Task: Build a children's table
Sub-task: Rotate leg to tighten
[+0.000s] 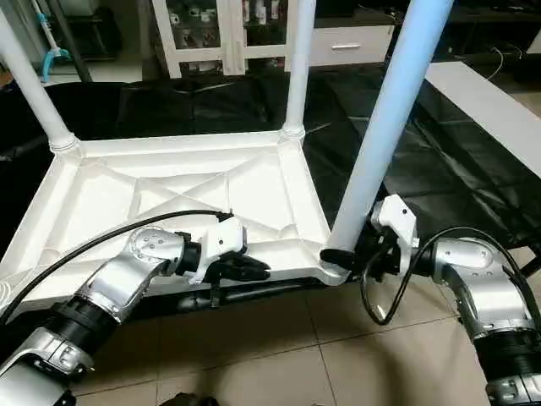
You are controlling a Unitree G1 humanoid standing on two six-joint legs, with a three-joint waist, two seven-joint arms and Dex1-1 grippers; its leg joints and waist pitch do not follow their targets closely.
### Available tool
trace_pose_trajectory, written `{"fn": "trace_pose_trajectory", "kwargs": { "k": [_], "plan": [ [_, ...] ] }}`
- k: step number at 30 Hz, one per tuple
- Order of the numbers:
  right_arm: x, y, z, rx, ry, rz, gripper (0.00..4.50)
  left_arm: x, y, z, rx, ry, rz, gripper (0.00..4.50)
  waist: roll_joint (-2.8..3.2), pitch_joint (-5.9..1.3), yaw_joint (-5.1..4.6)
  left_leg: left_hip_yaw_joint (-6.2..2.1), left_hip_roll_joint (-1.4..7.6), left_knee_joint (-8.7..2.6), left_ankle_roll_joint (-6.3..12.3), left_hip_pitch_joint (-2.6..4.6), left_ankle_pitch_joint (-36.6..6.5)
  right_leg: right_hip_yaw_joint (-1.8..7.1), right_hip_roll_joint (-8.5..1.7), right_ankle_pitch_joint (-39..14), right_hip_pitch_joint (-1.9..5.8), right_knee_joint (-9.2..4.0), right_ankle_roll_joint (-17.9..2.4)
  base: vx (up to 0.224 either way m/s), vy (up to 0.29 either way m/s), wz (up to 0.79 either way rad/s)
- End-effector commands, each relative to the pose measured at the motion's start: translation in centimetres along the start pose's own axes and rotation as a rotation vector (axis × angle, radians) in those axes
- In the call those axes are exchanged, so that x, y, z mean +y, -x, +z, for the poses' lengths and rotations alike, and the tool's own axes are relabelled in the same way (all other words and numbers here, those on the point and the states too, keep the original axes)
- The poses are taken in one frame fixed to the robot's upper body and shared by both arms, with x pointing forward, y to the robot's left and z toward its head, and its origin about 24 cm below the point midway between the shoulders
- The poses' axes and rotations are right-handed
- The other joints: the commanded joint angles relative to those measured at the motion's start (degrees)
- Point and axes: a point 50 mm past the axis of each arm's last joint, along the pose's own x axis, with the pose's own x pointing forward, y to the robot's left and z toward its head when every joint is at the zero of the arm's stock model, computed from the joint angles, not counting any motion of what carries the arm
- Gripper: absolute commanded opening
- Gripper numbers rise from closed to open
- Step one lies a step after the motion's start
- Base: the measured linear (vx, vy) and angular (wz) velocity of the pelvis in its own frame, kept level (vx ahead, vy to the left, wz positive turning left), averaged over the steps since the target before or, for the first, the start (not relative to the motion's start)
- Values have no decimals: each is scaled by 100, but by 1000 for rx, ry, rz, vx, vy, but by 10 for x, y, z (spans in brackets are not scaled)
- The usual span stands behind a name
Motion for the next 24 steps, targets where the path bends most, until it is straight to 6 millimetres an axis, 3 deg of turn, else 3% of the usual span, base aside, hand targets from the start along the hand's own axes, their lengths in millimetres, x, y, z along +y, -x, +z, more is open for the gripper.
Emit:
{"fn": "trace_pose_trajectory", "kwargs": {
  "k": [1,7,13,15,17,18,19,20,22,23,24],
  "plan": [
    [-6,10,4,4,0,-24,251,-6,-3,5,1,-41,-60,0,-140,-427,-15,-220,408,-419,543,273,-1130,87,-145,-689,155,-286,-1374,0,0,0],
    [-6,13,1,34,-4,0,201,-6,-2,3,32,-69,-64,0,-142,-438,-2,-223,410,-396,606,269,-1014,82,-148,-580,165,-268,-1409,0,0,0],
    [-14,6,0,38,-2,-101,197,-2,0,0,76,-107,-23,0,-140,-427,-30,-222,403,-403,565,263,-1086,79,-137,-672,148,-274,-1402,0,0,0],
    [-17,1,-3,48,-9,-157,196,2,0,0,100,-120,8,0,-153,-404,-59,-229,397,-413,444,260,-1347,90,-148,-1056,130,-308,-1337,0,0,0],
    [-28,-13,-12,58,-71,-356,196,15,0,-3,170,-139,115,0,-139,-394,-117,-242,381,-433,176,287,-1704,94,-132,-1566,74,-345,-1200,0,0,0],
    [-29,-13,-12,58,-75,-365,196,15,0,-3,173,-139,120,0,-139,-394,-117,-242,381,-433,176,287,-1704,94,-132,-1566,74,-345,-1200,0,0,0],
    [-31,-17,-14,55,-97,-407,196,18,0,-4,186,-139,144,0,-156,-384,-181,-282,359,-466,-54,246,-1954,74,-131,-1931,101,-362,-1041,0,0,0],
    [-36,-22,-15,36,-138,-506,196,23,-1,-3,195,-136,185,0,-161,-380,-202,-291,366,-471,-158,272,-2164,77,-139,-2116,65,-390,-958,0,0,0],
    [-47,-33,-19,18,-216,-716,196,33,-5,0,224,-121,280,0,-139,-386,-251,-286,352,-463,-261,308,-2315,87,-131,-2156,1,-396,-970,0,0,0],
    [-50,-37,-20,17,-246,-808,196,38,-8,2,239,-114,325,0,-132,-408,-329,-334,342,-485,-427,257,-2357,62,-124,-2045,47,-366,-952,0,0,0],
    [-52,-39,-21,19,-260,-856,196,40,-9,3,249,-110,350,0,-140,-413,-350,-333,334,-499,-449,236,-2328,55,-114,-1959,55,-355,-940,0,0,0]
  ]
}}
